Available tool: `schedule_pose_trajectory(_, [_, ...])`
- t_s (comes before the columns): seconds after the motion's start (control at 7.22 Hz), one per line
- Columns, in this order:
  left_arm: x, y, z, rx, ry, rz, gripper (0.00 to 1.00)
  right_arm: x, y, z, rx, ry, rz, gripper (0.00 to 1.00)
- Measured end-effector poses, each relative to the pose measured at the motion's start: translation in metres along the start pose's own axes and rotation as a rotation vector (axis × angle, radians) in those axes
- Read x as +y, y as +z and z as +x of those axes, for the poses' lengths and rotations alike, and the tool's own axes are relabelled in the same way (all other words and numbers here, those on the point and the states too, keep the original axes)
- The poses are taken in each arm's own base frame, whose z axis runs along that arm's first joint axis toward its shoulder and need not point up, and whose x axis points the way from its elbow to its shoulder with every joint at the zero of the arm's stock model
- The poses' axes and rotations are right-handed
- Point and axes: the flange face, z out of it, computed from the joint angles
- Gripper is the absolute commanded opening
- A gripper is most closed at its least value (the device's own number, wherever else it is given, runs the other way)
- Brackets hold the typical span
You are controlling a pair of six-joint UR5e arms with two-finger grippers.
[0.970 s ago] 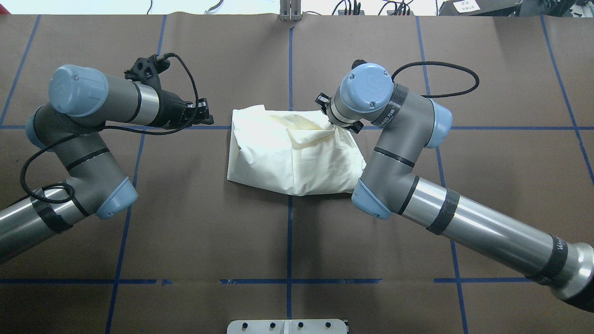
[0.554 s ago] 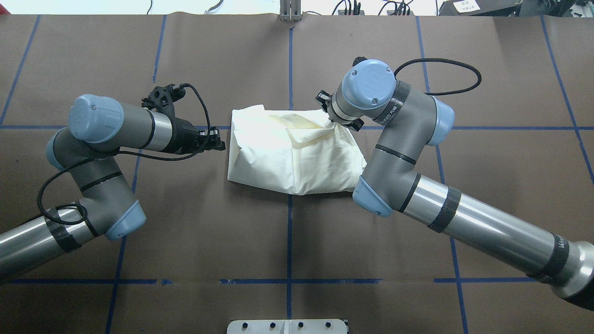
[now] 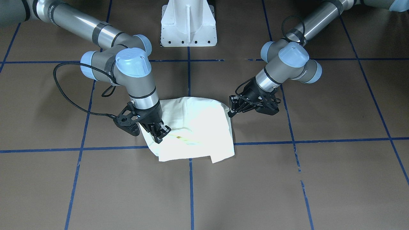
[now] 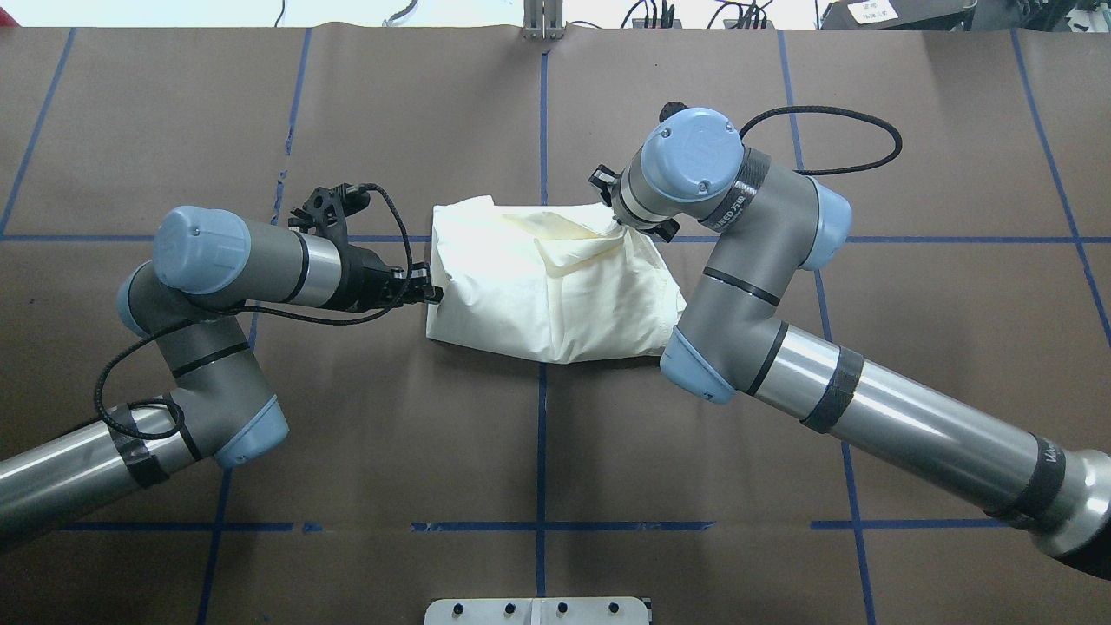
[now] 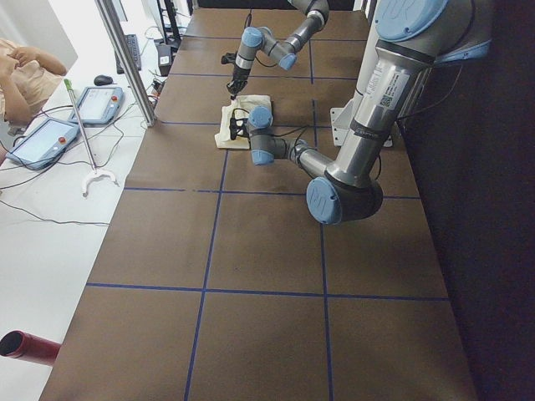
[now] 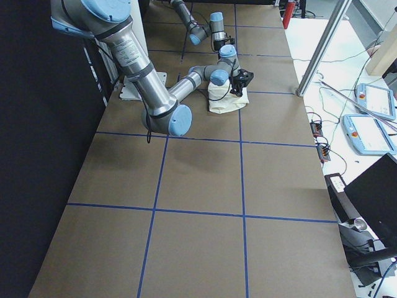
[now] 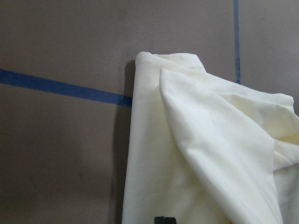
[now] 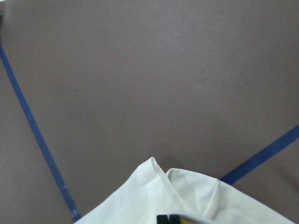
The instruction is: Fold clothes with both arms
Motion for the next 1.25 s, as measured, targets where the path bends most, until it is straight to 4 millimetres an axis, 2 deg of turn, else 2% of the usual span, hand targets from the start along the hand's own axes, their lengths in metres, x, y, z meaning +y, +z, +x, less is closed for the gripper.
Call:
schedule_pose_trajectory(0.14, [0.011, 0.003, 0.002, 0.031, 0.016, -0.014, 0.00, 0.000, 0.000, 0.000, -0.001, 0.000, 0.000, 0.00])
schedule_pose_trajectory(0.28, [0.024, 0.003, -0.005, 0.066, 0.043, -0.047, 0.00, 0.000, 0.000, 0.000, -0.001, 0.000, 0.000, 0.00])
schedule_pose_trajectory(0.55, [0.053, -0.011, -0.032, 0.156, 0.111, -0.181, 0.00, -0.001, 0.002, 0.002, 0.003, 0.000, 0.002, 0.00])
schedule_pose_trajectory(0.69, [0.063, -0.022, -0.033, 0.194, 0.132, -0.234, 0.00, -0.001, 0.003, 0.003, 0.007, 0.000, 0.003, 0.00])
schedule_pose_trajectory(0.83, [0.066, -0.032, -0.022, 0.214, 0.130, -0.259, 0.00, -0.002, 0.004, 0.004, 0.010, -0.001, 0.004, 0.00])
schedule_pose_trajectory(0.97, [0.056, -0.033, 0.000, 0.201, 0.097, -0.237, 0.00, -0.002, 0.005, 0.005, 0.011, 0.000, 0.004, 0.00])
schedule_pose_trajectory(1.11, [0.034, -0.021, 0.034, 0.150, 0.049, -0.159, 0.00, -0.002, 0.006, 0.005, 0.012, 0.000, 0.004, 0.00])
schedule_pose_trajectory(1.25, [0.018, -0.008, 0.055, 0.086, 0.020, -0.095, 0.00, -0.002, 0.006, 0.005, 0.012, 0.001, 0.004, 0.00])
